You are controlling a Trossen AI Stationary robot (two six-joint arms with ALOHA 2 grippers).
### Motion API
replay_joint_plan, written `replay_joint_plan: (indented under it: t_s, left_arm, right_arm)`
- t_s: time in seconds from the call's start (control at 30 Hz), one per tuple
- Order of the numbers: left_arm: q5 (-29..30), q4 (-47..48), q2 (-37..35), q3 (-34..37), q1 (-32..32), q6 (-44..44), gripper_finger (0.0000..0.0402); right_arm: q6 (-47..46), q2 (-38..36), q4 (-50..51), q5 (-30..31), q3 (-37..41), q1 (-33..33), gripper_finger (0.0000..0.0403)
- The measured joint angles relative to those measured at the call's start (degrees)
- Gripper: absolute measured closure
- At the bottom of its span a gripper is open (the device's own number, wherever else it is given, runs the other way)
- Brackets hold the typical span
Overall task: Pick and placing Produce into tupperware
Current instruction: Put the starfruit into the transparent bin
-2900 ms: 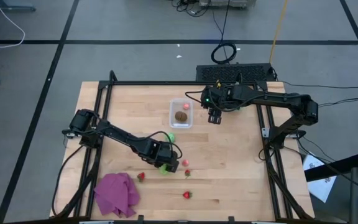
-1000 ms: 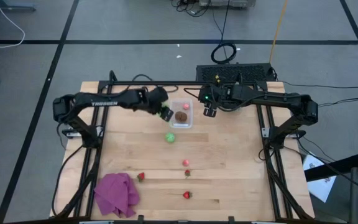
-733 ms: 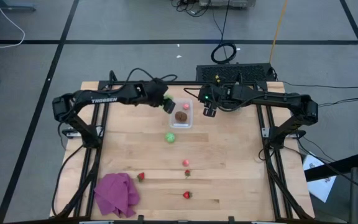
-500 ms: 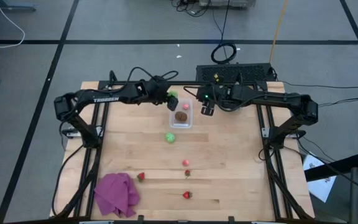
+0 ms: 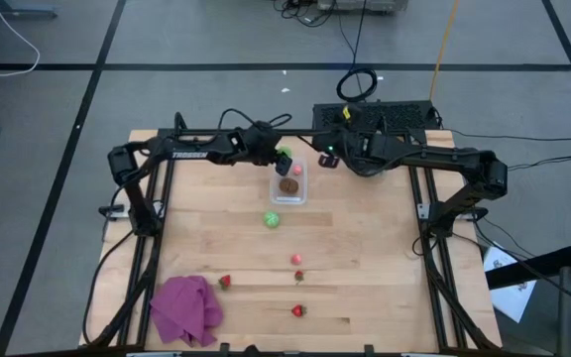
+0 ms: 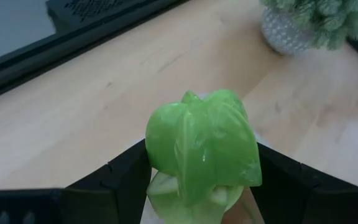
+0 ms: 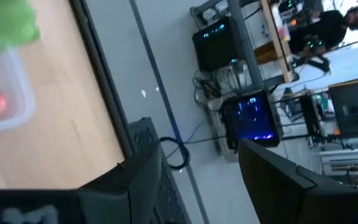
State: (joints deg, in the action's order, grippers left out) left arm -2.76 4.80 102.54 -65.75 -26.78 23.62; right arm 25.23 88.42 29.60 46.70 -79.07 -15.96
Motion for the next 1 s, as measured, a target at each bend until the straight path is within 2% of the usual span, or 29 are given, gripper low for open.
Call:
replay_joint_plan:
  t_s: [0.3, 0.67, 1.0]
  left_arm:
    - [-0.2, -2.1, 3.1, -0.2, 0.5, -2.8, 0.016]
    - [4.6, -2.1, 3.1, -0.2, 2.6, -5.4, 0.016]
    - [4.5, -4.9, 3.1, -0.2, 4.4, -4.4, 0.016]
  right_arm:
    - [2.3, 0.0, -5.9, -0.1, 0.0, -1.3, 0.02]
    - [2.6, 0.0, -6.3, -0.3, 0.0, -1.6, 0.02]
    - [2.5, 0.0, -6.3, -0.3, 0.0, -1.6, 0.02]
